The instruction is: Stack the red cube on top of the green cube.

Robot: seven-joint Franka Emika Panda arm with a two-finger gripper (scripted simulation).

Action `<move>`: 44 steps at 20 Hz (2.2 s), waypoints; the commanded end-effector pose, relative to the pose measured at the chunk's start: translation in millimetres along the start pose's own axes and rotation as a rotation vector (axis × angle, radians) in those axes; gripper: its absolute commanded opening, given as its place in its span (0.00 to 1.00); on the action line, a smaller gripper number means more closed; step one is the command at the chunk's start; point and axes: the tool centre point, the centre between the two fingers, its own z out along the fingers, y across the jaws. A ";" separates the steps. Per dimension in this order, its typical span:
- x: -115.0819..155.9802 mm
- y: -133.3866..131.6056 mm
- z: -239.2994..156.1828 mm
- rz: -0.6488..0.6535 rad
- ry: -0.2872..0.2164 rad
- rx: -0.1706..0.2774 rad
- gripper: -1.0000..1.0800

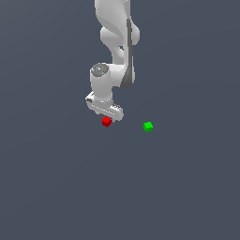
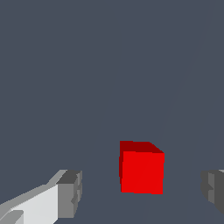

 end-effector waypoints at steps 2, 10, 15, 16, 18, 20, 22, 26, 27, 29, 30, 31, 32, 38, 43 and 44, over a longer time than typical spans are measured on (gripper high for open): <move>-8.5 7.6 7.3 0.037 0.000 0.002 0.96; -11.8 10.2 11.5 0.050 -0.001 0.003 0.96; -12.5 10.2 23.2 0.050 -0.001 0.003 0.96; -12.7 10.4 27.0 0.051 -0.001 0.003 0.96; -13.0 10.4 36.0 0.052 -0.001 0.003 0.96; -13.3 10.4 44.9 0.052 -0.001 0.004 0.96; -13.4 10.4 51.7 0.053 -0.001 0.004 0.96; -13.5 10.2 59.4 0.053 -0.001 0.004 0.96; -13.5 10.2 60.1 0.053 -0.001 0.004 0.96; -13.5 10.1 60.4 0.053 -0.001 0.004 0.00; -13.5 10.1 60.4 0.053 -0.001 0.004 0.00; -13.5 10.1 60.4 0.053 -0.001 0.004 0.00; -13.5 10.1 60.4 0.053 -0.001 0.004 0.00; -13.5 10.1 60.4 0.053 -0.001 0.004 0.00; -13.7 9.9 56.4 0.053 -0.001 0.005 0.00; -13.8 9.9 54.4 0.053 -0.001 0.005 0.00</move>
